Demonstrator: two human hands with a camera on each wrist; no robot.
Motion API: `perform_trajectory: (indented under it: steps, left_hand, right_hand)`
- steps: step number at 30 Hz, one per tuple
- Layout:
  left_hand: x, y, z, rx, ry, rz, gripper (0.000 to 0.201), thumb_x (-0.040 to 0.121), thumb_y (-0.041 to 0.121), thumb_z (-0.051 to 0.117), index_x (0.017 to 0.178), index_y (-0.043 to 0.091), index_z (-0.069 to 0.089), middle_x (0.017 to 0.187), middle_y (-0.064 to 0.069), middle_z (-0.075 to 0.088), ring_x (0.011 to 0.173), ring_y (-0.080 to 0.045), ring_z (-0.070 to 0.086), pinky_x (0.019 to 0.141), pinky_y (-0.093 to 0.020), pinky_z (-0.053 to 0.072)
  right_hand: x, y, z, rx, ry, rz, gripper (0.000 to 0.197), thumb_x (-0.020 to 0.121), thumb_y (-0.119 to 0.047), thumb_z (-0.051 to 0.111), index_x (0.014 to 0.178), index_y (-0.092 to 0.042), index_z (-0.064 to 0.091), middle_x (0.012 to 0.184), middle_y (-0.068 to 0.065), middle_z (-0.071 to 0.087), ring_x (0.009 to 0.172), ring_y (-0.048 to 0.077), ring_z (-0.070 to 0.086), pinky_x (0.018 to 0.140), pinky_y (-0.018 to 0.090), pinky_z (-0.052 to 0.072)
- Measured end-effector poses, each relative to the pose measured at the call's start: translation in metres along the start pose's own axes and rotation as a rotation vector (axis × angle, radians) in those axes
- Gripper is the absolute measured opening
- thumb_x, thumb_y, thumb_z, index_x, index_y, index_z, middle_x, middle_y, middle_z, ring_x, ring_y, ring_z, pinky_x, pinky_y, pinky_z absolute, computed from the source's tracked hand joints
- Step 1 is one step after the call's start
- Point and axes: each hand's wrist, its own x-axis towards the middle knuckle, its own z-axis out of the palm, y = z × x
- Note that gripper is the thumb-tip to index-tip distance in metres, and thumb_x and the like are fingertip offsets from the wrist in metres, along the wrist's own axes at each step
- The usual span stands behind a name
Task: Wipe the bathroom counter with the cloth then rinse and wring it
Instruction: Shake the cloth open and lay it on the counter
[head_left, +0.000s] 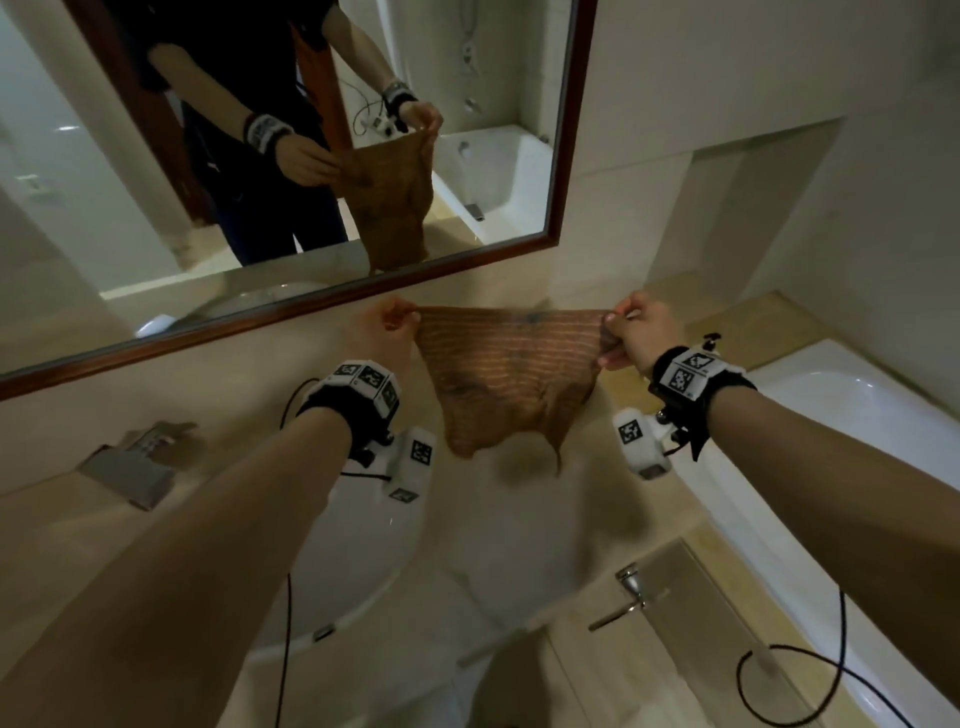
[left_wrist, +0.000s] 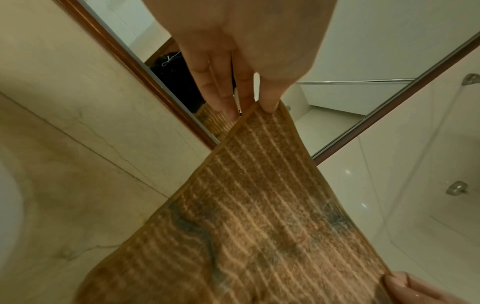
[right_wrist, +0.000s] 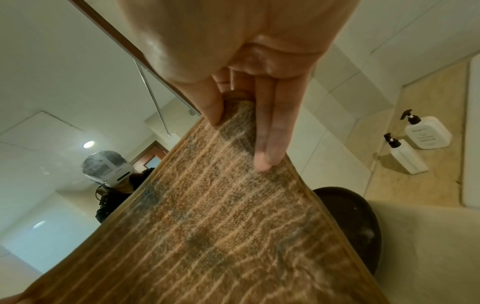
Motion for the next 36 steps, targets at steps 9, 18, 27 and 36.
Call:
perform_trajectory:
  steps: [9,18,27,36]
  left_hand:
    - [-0.092,-0.060,0.014,0.007,-0.217,-0.145,0.008,0.089,0.017,0.058,0.083,0.019,0.063,0.069,0.000,0.056,0.071,-0.021,0.053,0.065,-0.029,0.038]
    - [-0.213,-0.157,0.022,0.250,-0.474,-0.239,0.007,0.088,0.018,0.060,0.082,0.020,0.064,0.079,-0.003,0.065,0.079,-0.022,0.060,0.068,-0.025,0.040]
    - [-0.198,-0.166,0.046,0.246,-0.467,-0.199,0.012,0.095,0.022,0.054,0.095,0.014,0.063,0.085,-0.003,0.066,0.077,-0.019,0.058,0.070,-0.025,0.041]
    - [-0.106,-0.173,0.110,0.148,-0.382,-0.325,0.009,0.096,0.023,0.052,0.093,0.021,0.059,0.085,-0.004,0.066,0.077,-0.024,0.063,0.072,-0.042,0.057]
  right_hand:
    - [-0.061,0.067,0.010,-0.094,-0.103,0.071,0.009,0.092,-0.011,0.057,0.086,-0.012,0.051,0.076,0.016,0.062,0.051,0.030,0.060,0.048,0.036,0.055]
    - [-0.163,0.188,0.042,-0.342,-0.275,0.327,0.008,0.092,-0.016,0.061,0.093,-0.009,0.057,0.087,0.019,0.068,0.050,0.022,0.067,0.045,0.027,0.053]
    - [-0.148,0.203,0.043,-0.547,-0.258,0.187,0.013,0.088,-0.032,0.065,0.093,-0.020,0.062,0.089,0.002,0.066,0.082,0.020,0.063,0.072,0.033,0.053]
    - [-0.014,0.202,0.070,-0.531,-0.268,0.047,0.011,0.084,-0.028,0.070,0.089,-0.019,0.066,0.092,0.000,0.064,0.088,0.019,0.057,0.076,0.029,0.043]
